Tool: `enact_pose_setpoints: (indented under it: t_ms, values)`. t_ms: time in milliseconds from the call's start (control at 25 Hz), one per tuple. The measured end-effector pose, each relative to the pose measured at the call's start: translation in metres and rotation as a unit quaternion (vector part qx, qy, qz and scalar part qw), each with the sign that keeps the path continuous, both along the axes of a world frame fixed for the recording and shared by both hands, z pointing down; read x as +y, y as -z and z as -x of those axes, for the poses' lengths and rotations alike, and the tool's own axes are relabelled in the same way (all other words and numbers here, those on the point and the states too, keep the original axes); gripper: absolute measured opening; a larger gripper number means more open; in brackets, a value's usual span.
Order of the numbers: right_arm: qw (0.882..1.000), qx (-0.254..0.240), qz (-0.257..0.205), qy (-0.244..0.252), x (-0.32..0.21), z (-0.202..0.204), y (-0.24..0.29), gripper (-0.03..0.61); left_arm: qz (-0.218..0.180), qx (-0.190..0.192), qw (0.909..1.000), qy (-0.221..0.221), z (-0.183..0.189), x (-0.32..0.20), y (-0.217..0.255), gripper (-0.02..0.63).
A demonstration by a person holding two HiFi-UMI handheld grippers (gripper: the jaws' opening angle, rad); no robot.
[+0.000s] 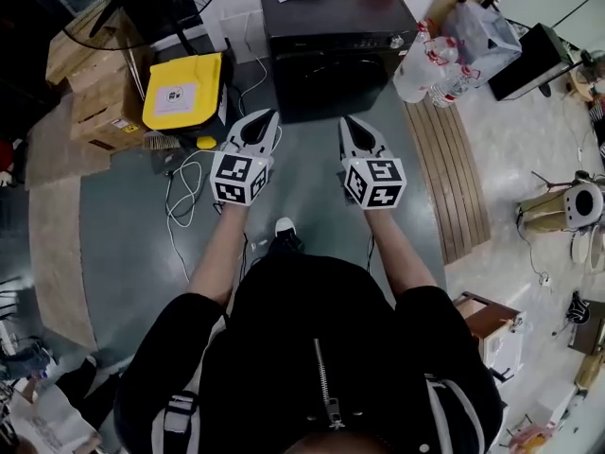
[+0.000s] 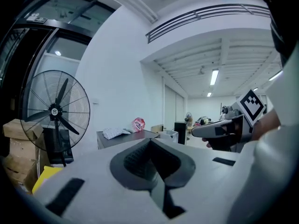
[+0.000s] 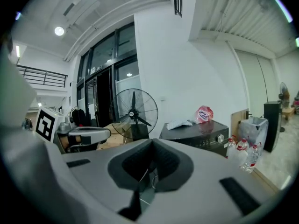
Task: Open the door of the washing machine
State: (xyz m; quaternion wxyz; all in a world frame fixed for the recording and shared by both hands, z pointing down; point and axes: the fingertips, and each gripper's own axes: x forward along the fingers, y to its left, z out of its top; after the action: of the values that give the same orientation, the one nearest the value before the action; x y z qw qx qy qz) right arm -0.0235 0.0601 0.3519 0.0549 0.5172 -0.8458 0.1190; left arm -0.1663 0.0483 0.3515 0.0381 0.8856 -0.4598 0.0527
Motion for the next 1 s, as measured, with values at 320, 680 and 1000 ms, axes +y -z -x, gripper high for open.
enact_pose_setpoints:
  t_ms: [320,680,1000]
  values:
    - [1.000,-0.005,0.013,-0.024,-0.069,0.034,-0.012,0.002,0.015,0.003,0.9996,-0.024,0.024,-0.076,-0.017,0.005]
    - [0.999,-0.014,0.036,-0.023,-0.133,0.048,-0.042,0.002,0.029,0.004,0.9993,-0.023,0.030,-0.140,-0.034,0.005]
    - [0.998,-0.022,0.050,-0.013,-0.221,0.050,-0.056,0.002,0.041,-0.003,0.9991,-0.012,0.031,-0.219,-0.043,0.005]
